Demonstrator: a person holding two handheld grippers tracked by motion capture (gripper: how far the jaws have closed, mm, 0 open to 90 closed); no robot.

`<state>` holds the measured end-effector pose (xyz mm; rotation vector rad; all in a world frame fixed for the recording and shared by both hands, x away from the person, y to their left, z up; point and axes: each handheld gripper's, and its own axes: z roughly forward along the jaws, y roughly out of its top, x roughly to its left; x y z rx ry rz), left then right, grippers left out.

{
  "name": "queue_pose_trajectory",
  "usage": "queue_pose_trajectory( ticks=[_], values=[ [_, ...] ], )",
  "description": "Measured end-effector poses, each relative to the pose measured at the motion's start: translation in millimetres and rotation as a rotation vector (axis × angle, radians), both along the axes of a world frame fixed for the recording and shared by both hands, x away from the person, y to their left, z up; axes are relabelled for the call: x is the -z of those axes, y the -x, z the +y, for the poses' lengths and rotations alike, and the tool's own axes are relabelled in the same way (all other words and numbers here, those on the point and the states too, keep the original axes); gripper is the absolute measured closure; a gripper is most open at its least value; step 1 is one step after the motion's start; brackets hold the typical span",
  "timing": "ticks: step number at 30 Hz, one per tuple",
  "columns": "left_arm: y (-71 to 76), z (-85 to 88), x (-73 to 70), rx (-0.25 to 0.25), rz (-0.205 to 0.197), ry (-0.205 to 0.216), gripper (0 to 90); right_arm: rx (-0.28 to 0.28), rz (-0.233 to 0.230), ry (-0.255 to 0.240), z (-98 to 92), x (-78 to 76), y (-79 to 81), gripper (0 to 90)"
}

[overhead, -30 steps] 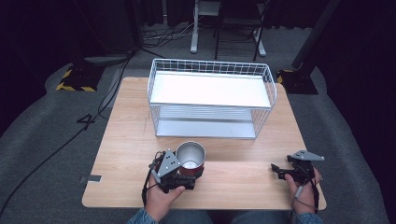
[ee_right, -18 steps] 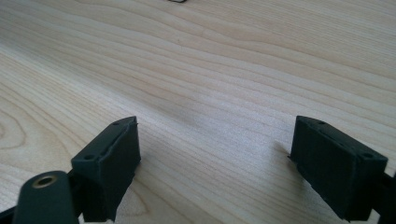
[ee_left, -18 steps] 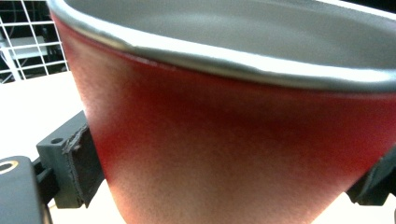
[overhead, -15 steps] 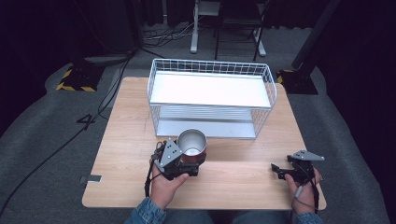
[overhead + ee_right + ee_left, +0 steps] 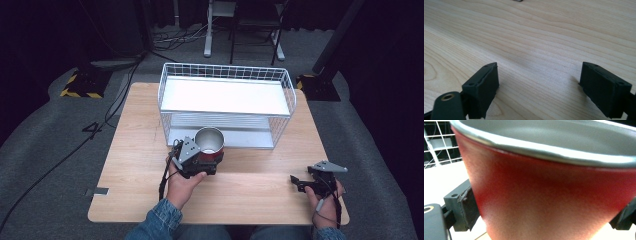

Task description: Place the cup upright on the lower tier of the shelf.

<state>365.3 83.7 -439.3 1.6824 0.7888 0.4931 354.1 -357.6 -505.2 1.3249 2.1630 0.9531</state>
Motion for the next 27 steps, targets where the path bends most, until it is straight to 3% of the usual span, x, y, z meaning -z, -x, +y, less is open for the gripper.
queue_pose_trajectory(
  ticks=[8, 19, 27],
  values=[
    [-17.1, -1.8, 4.6, -0.017, 0.019, 0.009, 6.7, 0.001, 0.0, 0.0, 0.1, 0.0, 0.0, 15.9],
    [-42.7, -10.8, 11.7, -0.077, 0.02, -0.002, 6.6, 0.002, -0.004, 0.005, 0.5, 0.0, 0.4, 16.1],
    [-57.8, -14.3, 23.3, -0.115, 0.024, 0.018, 6.6, 0.003, -0.006, 0.006, 0.8, -0.1, 0.6, 16.1]
  ],
)
